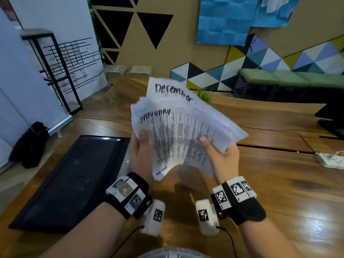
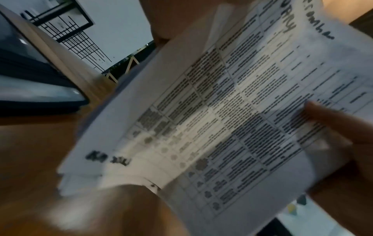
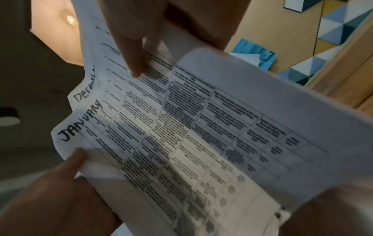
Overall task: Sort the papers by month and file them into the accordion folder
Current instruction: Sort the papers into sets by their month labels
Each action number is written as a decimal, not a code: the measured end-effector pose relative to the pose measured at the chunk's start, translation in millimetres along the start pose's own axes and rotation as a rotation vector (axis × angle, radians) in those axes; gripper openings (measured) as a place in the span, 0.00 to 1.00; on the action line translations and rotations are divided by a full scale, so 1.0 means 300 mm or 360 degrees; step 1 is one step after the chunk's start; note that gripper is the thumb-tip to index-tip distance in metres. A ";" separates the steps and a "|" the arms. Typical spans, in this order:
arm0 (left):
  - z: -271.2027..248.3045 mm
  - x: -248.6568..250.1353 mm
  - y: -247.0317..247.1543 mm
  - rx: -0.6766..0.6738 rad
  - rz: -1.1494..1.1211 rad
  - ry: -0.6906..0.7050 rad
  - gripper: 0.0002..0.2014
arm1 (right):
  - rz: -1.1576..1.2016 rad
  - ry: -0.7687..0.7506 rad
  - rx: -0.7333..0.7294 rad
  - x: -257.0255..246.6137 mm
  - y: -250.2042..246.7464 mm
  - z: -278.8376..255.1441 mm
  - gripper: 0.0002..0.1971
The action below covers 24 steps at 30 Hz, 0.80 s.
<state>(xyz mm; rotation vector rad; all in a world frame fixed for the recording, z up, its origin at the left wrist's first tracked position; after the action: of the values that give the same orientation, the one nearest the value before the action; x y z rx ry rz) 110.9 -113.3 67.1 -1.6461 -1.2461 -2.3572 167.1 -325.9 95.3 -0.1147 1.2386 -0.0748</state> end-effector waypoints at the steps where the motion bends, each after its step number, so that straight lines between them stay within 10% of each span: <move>1: -0.010 -0.024 -0.023 -0.0035 0.0041 -0.0014 0.19 | 0.0008 0.0044 -0.0037 0.020 -0.002 -0.014 0.21; 12: 0.007 0.196 0.132 -0.0592 0.0576 0.0793 0.19 | 0.0128 0.0185 -0.0270 0.091 -0.031 -0.037 0.19; 16: 0.030 0.183 0.138 -0.0490 0.0436 0.0574 0.04 | 0.0174 0.0173 -0.0284 0.092 -0.043 -0.032 0.18; 24: 0.074 0.103 0.036 -0.0168 0.0128 0.0182 0.11 | 0.0137 0.0296 -0.0250 0.139 -0.041 -0.018 0.10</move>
<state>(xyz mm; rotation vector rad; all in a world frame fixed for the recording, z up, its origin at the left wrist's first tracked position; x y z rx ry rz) 119.0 -94.8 101.0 -1.5312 -1.0338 -2.4677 175.6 -343.2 56.0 -0.1941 1.4332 0.0890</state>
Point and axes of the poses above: each hand's wrist, its own z-axis towards the middle knuckle, its own y-axis out of the palm, x = y × z, the point moved 7 cm from there along z, towards the middle knuckle, and after that the axes turned 13 degrees about -z, right-handed, at the moved point
